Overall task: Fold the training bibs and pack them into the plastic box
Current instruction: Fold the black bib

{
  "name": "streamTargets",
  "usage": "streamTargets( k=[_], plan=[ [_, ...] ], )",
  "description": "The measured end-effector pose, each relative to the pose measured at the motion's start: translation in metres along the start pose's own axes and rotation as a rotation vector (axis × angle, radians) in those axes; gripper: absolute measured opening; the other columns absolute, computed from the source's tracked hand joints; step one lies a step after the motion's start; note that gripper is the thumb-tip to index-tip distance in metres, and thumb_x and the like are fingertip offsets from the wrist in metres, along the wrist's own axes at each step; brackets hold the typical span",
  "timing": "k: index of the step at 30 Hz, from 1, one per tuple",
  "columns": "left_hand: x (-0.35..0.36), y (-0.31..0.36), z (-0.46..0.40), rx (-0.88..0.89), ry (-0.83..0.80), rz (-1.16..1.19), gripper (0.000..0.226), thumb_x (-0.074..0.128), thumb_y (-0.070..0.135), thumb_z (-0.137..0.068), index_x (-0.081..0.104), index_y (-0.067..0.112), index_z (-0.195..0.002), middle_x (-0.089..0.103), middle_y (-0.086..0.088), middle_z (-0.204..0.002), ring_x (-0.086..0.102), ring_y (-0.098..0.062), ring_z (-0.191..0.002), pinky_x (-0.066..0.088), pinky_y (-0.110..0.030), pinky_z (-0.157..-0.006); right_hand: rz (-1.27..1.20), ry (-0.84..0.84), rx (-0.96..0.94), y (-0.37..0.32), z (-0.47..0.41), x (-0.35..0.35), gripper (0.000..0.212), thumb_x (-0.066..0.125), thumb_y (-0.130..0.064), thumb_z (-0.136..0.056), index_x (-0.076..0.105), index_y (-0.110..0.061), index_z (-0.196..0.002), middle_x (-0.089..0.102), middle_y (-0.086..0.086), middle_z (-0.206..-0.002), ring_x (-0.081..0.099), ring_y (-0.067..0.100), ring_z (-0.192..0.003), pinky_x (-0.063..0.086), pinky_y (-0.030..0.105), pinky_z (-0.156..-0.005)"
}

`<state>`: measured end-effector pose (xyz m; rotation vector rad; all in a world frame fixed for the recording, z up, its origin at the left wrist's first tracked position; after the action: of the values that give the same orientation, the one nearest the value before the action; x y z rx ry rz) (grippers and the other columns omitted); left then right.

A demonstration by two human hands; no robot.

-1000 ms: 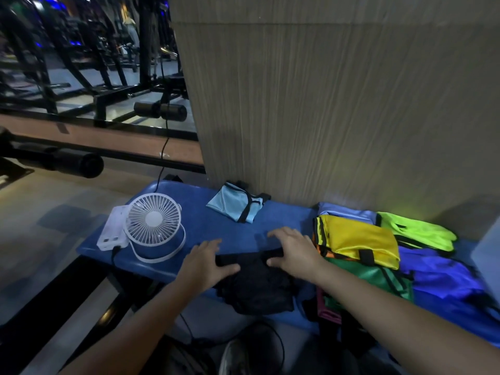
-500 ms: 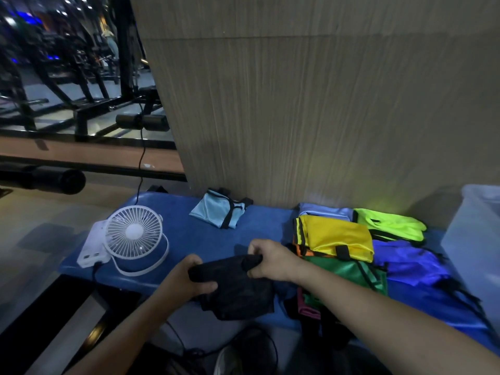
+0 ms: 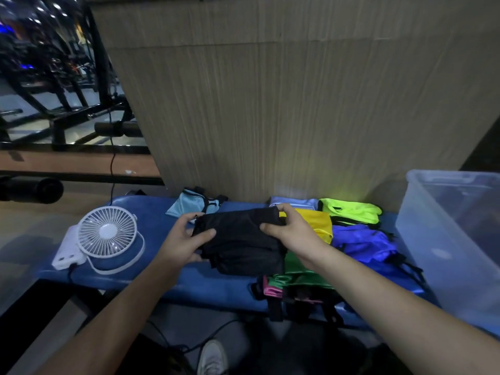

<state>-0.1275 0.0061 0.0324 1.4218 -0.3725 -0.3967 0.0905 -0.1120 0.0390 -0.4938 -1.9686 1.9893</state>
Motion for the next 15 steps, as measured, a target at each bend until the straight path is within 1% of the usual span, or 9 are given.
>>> streamTargets(
  k=[2, 3, 5, 7, 9, 10, 12, 13, 15],
  plan=[
    [0.0, -0.009, -0.004, -0.031, 0.025, -0.01, 0.039, 0.07, 0.006, -0.091, 0.053, 0.017, -0.124, 0.07, -0.012, -0.109, 0.072, -0.024, -0.09, 0.062, -0.045, -0.067, 0.023, -0.026, 0.047, 0.008, 0.003, 0.0, 0.038, 0.074, -0.006, -0.084, 0.054, -0.016, -0.114, 0.07, 0.01, -0.09, 0.065, 0.02, -0.074, 0.055, 0.031, -0.061],
    [-0.002, -0.015, -0.006, -0.05, 0.041, -0.022, 0.038, 0.07, 0.007, -0.091, 0.053, 0.018, -0.123, 0.07, -0.012, -0.108, 0.071, -0.025, -0.091, 0.062, -0.046, -0.069, 0.083, -0.045, 0.06, 0.014, 0.002, 0.003, 0.04, 0.073, -0.005, -0.084, 0.053, -0.02, -0.116, 0.068, 0.006, -0.088, 0.063, 0.018, -0.07, 0.052, 0.027, -0.056],
    [-0.012, -0.03, -0.01, -0.095, 0.078, -0.054, 0.036, 0.07, 0.007, -0.091, 0.053, 0.017, -0.121, 0.068, -0.011, -0.105, 0.069, -0.025, -0.09, 0.061, -0.046, -0.068, 0.287, -0.076, 0.032, 0.024, -0.004, 0.013, 0.042, 0.075, -0.008, -0.082, 0.053, -0.024, -0.114, 0.064, -0.001, -0.088, 0.059, 0.013, -0.069, 0.046, 0.02, -0.053],
    [-0.023, -0.047, -0.014, -0.102, 0.11, -0.105, 0.036, 0.074, 0.006, -0.088, 0.054, 0.014, -0.116, 0.065, -0.009, -0.102, 0.066, -0.026, -0.091, 0.06, -0.04, -0.063, 0.488, -0.104, -0.003, 0.031, -0.012, 0.027, 0.038, 0.076, -0.012, -0.079, 0.055, -0.023, -0.109, 0.061, -0.005, -0.087, 0.057, 0.012, -0.069, 0.042, 0.017, -0.052],
    [-0.035, -0.063, -0.02, -0.028, 0.157, -0.223, 0.041, 0.081, 0.007, -0.076, 0.055, 0.01, -0.108, 0.062, -0.007, -0.1, 0.062, -0.028, -0.099, 0.053, -0.032, -0.07, 0.629, -0.155, 0.003, 0.038, -0.018, 0.04, 0.034, 0.075, -0.012, -0.077, 0.057, -0.02, -0.105, 0.064, -0.001, -0.089, 0.059, 0.017, -0.076, 0.042, 0.023, -0.059],
    [-0.04, -0.071, -0.024, -0.011, 0.162, -0.297, 0.042, 0.081, 0.008, -0.072, 0.055, 0.011, -0.104, 0.061, -0.007, -0.099, 0.06, -0.028, -0.1, 0.049, -0.03, -0.074, 0.708, -0.188, 0.002, 0.041, -0.021, 0.046, 0.032, 0.074, -0.011, -0.077, 0.057, -0.019, -0.104, 0.066, 0.003, -0.093, 0.061, 0.02, -0.081, 0.039, 0.024, -0.062],
    [-0.047, -0.084, -0.029, -0.038, 0.137, -0.44, 0.04, 0.081, 0.016, -0.073, 0.054, 0.019, -0.102, 0.061, -0.006, -0.1, 0.061, -0.027, -0.099, 0.047, -0.034, -0.078, 0.85, -0.254, 0.017, 0.046, -0.027, 0.053, 0.027, 0.071, -0.011, -0.079, 0.056, -0.018, -0.1, 0.069, 0.01, -0.101, 0.065, 0.026, -0.093, 0.036, 0.024, -0.065],
    [-0.05, -0.089, -0.032, -0.065, 0.121, -0.516, 0.038, 0.082, 0.018, -0.076, 0.054, 0.019, -0.103, 0.062, -0.005, -0.101, 0.062, -0.027, -0.1, 0.047, -0.035, -0.08, 0.902, -0.279, 0.036, 0.049, -0.03, 0.056, 0.026, 0.07, -0.012, -0.079, 0.056, -0.017, -0.101, 0.068, 0.012, -0.105, 0.065, 0.028, -0.099, 0.037, 0.025, -0.067],
    [-0.058, -0.095, -0.043, -0.068, 0.105, -0.655, 0.037, 0.081, 0.033, -0.079, 0.057, 0.019, -0.104, 0.064, -0.001, -0.104, 0.063, -0.022, -0.102, 0.048, -0.033, -0.085, 0.988, -0.313, 0.067, 0.05, -0.039, 0.059, 0.034, 0.07, -0.018, -0.083, 0.058, -0.014, -0.114, 0.059, 0.013, -0.117, 0.059, 0.03, -0.11, 0.043, 0.027, -0.078]
  ],
)
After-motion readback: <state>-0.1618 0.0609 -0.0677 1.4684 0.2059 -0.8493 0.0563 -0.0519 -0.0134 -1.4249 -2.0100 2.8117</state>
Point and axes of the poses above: each hand's wrist, its own z-axis away from the middle knuckle, its own x-axis out of the palm, y = z × x, the point moved 1 cm from there along -z, towards the middle knuckle
